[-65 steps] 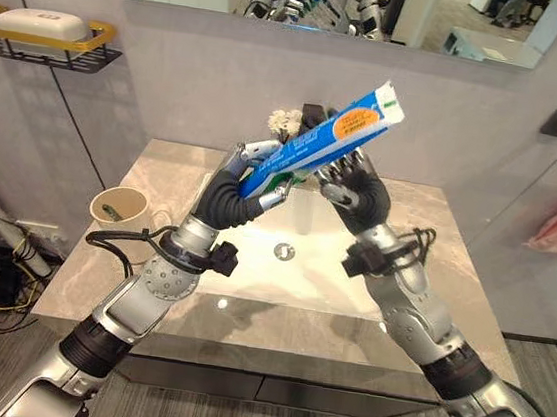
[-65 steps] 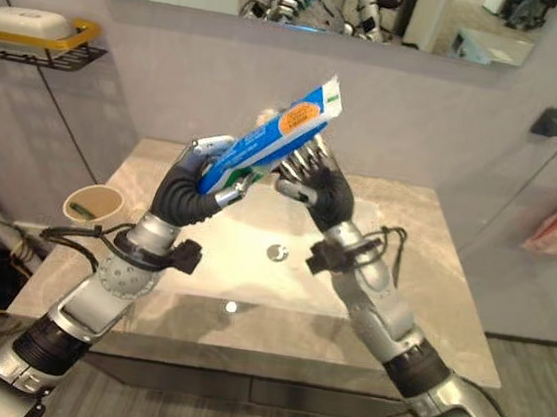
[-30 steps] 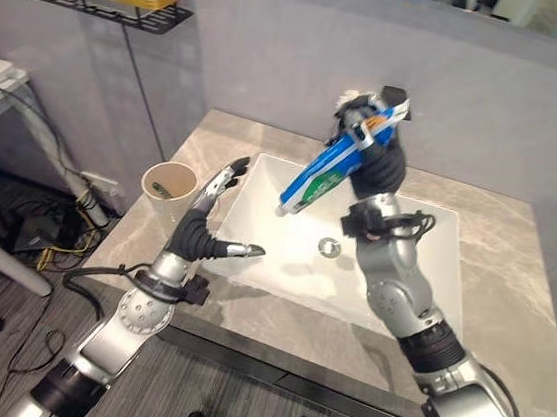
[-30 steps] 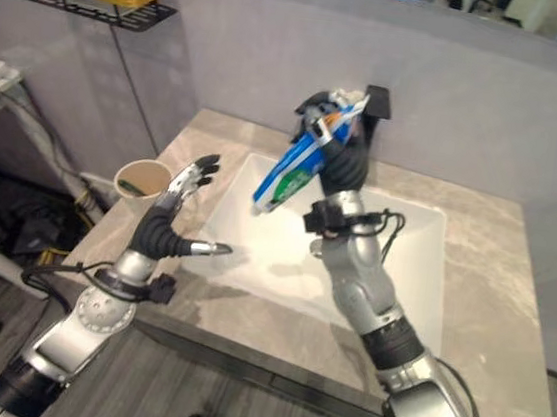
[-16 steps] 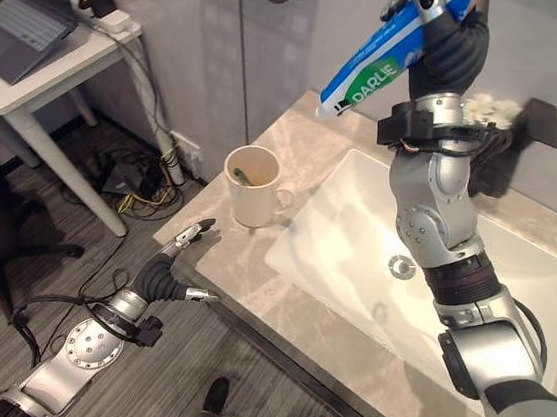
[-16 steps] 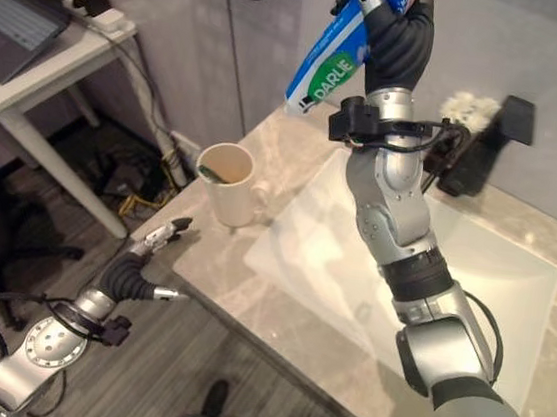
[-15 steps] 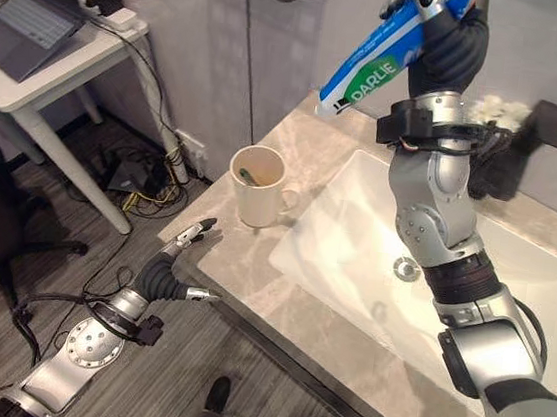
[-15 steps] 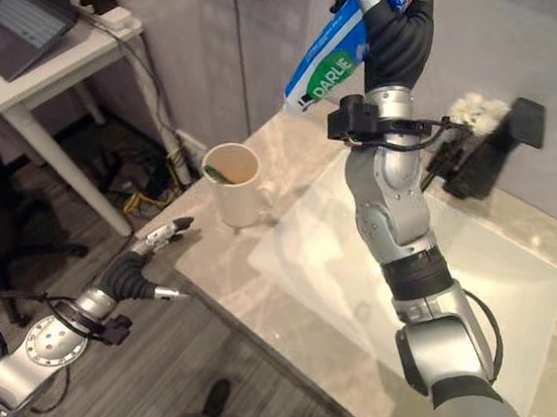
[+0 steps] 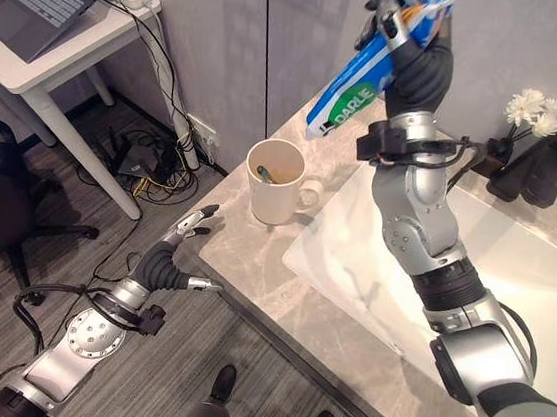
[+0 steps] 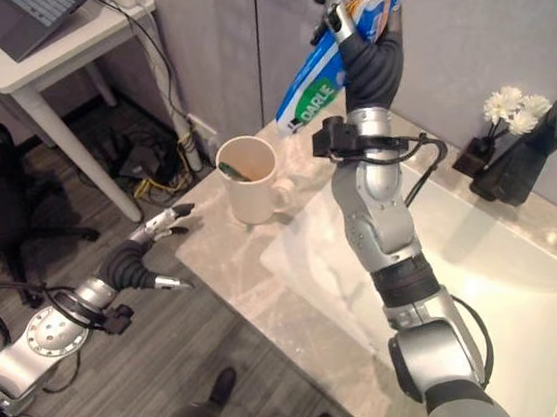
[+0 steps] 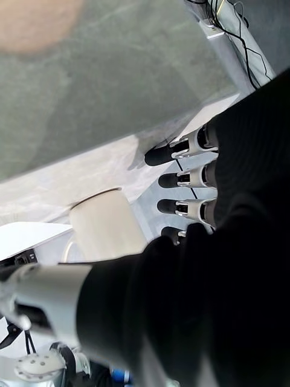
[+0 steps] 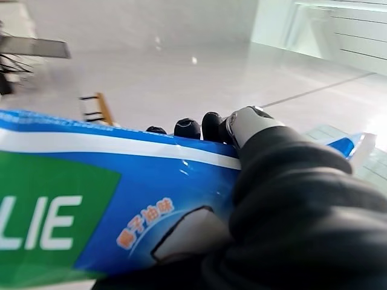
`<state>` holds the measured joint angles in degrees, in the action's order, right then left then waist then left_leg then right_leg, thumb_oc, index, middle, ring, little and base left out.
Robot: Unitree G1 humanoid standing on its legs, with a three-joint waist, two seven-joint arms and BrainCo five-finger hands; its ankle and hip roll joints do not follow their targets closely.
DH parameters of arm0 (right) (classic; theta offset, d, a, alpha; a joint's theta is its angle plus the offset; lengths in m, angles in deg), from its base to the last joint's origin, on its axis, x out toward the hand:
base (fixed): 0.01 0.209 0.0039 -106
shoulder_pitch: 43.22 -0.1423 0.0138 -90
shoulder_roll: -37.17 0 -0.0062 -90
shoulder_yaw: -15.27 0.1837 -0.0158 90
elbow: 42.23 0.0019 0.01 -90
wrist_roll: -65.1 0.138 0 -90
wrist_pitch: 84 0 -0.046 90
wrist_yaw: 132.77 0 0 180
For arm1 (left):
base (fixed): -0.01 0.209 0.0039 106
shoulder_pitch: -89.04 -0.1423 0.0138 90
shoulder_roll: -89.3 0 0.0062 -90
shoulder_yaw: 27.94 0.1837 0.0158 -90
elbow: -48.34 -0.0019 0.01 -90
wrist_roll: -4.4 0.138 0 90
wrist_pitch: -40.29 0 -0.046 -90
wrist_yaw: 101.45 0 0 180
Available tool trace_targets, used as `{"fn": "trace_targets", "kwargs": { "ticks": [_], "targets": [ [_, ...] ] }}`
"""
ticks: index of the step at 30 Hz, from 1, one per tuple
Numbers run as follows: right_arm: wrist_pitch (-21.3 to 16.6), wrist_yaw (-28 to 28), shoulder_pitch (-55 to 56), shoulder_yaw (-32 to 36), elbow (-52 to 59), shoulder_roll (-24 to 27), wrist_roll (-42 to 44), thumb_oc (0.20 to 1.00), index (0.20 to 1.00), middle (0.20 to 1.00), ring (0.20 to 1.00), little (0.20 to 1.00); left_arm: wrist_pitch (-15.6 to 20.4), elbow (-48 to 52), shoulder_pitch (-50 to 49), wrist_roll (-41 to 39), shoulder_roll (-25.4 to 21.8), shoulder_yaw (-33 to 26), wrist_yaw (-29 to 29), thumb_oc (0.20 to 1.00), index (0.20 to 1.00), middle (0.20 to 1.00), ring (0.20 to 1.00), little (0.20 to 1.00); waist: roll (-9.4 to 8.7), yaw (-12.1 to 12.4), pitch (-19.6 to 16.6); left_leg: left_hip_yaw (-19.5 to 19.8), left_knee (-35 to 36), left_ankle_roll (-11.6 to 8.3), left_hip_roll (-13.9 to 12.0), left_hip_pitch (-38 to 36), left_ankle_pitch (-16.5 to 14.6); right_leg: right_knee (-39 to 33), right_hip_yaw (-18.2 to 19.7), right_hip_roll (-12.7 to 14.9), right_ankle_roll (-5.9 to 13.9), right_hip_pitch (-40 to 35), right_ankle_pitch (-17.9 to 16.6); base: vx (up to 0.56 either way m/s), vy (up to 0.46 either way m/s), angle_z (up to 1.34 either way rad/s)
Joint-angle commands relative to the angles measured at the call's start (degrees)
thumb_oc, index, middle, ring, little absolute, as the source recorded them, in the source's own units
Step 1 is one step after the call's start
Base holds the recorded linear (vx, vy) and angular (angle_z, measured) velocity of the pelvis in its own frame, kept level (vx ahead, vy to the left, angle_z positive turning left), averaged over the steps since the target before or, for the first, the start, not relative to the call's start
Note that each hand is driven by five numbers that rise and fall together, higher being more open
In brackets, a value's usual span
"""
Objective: Put brush and paste in cup on sink, flatten towel.
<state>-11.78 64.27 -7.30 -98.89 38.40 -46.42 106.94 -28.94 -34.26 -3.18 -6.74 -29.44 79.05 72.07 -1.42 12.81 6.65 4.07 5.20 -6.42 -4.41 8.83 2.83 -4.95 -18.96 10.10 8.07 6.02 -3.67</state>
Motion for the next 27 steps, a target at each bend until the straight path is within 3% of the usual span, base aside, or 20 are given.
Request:
{"fn": "trace_targets", "kwargs": {
  "ticks": [1, 13, 27],
  "targets": [
    [-1.8, -2.1, -3.1, 0.5, 4.3, -0.3, -0.6, 0.2, 0.2, 0.2, 0.2, 0.2, -1.7, -1.7, -1.3, 1.2, -3.3, 2.7, -0.1, 1.0, 1.0, 1.0, 1.0, 1.0, -3.84, -0.4, -0.7, 0.7, -0.2, 0.4, 1.9, 2.9, 2.1, 0.0, 1.6, 7.6, 5.28, -4.8, -5.0, 0.0, 0.0, 0.0],
    [-0.4, -3.4, -3.4, -2.8, 4.7, -0.8, -1.6, 0.2, 0.2, 0.2, 0.2, 0.2, -2.3, -2.5, -1.3, 1.8, -2.5, 3.3, -0.2, 1.0, 1.0, 1.0, 1.0, 1.0, -4.82, -1.0, -0.5, 0.6, -0.2, 0.48, 1.8, 3.1, 2.1, 0.0, 1.6, 7.5, 5.25, -4.5, -4.8, 0.0, 0.0, 0.0],
    [-3.1, 3.0, -12.1, 1.3, 3.7, 0.8, -8.4, 0.2, 0.2, 0.2, 0.2, 0.2, -1.9, -4.5, -0.1, 1.8, -2.3, 5.2, 0.0, 1.0, 1.0, 1.0, 1.0, 1.0, -6.1, -1.6, -1.5, -0.1, -0.2, 0.54, 1.6, 2.6, 1.7, 0.0, 2.5, 7.2, 5.32, -4.2, -5.0, 0.0, 0.0, 0.0]
  ]
}}
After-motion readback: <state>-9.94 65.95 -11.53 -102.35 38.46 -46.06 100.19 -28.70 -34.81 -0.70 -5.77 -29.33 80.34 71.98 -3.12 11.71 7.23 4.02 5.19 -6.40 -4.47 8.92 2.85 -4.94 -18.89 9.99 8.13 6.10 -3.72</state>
